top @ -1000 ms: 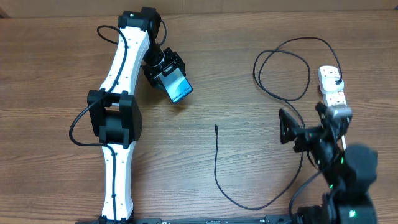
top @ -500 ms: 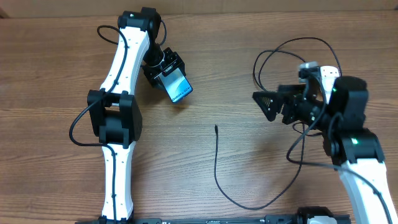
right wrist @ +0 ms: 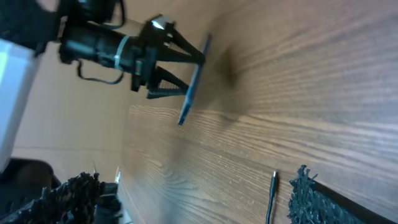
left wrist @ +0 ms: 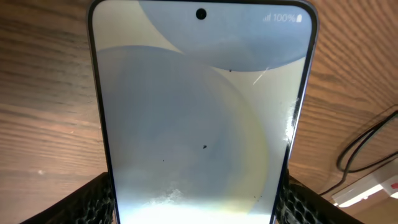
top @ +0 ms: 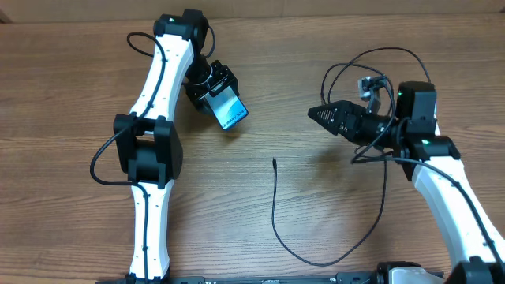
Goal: Plug charger to phone and switch on socket
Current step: 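Raise the right arm and reach the right gripper toward the phone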
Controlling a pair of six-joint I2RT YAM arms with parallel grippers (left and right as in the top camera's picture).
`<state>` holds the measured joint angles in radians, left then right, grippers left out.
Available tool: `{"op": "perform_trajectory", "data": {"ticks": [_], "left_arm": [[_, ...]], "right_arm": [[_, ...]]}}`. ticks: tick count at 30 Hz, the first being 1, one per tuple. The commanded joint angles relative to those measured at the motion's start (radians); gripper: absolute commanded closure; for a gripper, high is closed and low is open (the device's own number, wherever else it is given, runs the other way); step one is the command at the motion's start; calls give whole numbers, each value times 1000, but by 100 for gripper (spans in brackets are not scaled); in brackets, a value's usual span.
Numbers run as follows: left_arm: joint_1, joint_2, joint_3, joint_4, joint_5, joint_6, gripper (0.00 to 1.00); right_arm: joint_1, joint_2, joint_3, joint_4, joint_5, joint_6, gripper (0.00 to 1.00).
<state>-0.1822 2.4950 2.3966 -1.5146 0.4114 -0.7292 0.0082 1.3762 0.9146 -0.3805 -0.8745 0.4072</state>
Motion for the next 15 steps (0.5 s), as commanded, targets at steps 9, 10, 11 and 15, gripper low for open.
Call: {"op": "perform_trajectory", "data": {"ticks": [9,10,11,15], "left_arm": [[-55,-6,29,32,35,-206,96],[-60,-6,29,32,35,-230,96],[-64,-6,29,32,36,-251,96],[-87,-6,29,58,92,-317,96]], "right_arm": [[82,134,23,57,115,92,0],[94,139,23,70,121,98,0],[103,140,23,80,124,98,0],[139,141,23,121,128,98,0]]}}
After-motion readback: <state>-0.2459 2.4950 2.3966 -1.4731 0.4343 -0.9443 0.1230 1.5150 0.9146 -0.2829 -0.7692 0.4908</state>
